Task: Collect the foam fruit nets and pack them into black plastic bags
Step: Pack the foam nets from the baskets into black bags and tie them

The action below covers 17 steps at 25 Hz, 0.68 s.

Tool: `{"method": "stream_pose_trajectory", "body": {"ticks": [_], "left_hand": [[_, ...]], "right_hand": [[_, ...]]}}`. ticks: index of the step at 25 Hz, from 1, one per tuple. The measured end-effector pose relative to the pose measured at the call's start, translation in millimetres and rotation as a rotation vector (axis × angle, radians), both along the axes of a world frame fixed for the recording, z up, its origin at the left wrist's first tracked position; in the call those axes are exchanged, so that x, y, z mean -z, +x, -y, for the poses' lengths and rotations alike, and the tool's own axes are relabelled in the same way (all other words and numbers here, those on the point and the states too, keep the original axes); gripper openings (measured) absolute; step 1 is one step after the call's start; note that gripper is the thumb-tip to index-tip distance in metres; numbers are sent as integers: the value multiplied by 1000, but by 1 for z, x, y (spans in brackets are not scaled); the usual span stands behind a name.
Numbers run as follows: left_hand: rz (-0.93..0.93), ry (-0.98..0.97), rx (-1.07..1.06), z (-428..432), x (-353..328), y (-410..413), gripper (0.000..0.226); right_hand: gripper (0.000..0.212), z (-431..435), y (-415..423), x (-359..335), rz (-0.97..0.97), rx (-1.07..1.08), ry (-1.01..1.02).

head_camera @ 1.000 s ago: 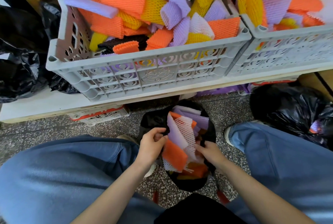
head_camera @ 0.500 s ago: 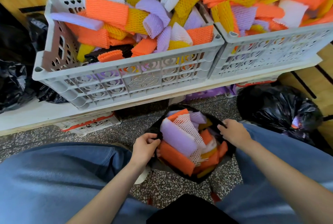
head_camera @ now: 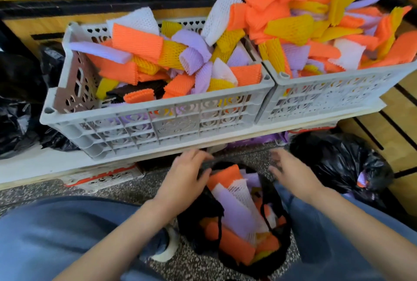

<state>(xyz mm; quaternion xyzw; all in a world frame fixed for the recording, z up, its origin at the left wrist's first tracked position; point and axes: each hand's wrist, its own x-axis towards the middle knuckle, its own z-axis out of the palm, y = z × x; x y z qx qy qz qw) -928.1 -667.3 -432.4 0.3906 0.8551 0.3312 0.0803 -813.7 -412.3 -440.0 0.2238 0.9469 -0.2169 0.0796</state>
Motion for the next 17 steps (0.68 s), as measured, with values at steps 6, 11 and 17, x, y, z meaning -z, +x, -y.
{"method": "stream_pose_trajectory", "body": {"ticks": [6,11,17], "left_hand": [[-249,286,9,-41,-91,-107,24],[-115,-237,-60,-96,-73,-188,51],[111,-395,-108,-129,-55,-193,68]], "right_hand": [[37,-3,-104,-104,-582,-144,114],[50,-26,-186,-100,-406,-114,175],[52,-32,-213,-97,-193,-120,265]]}}
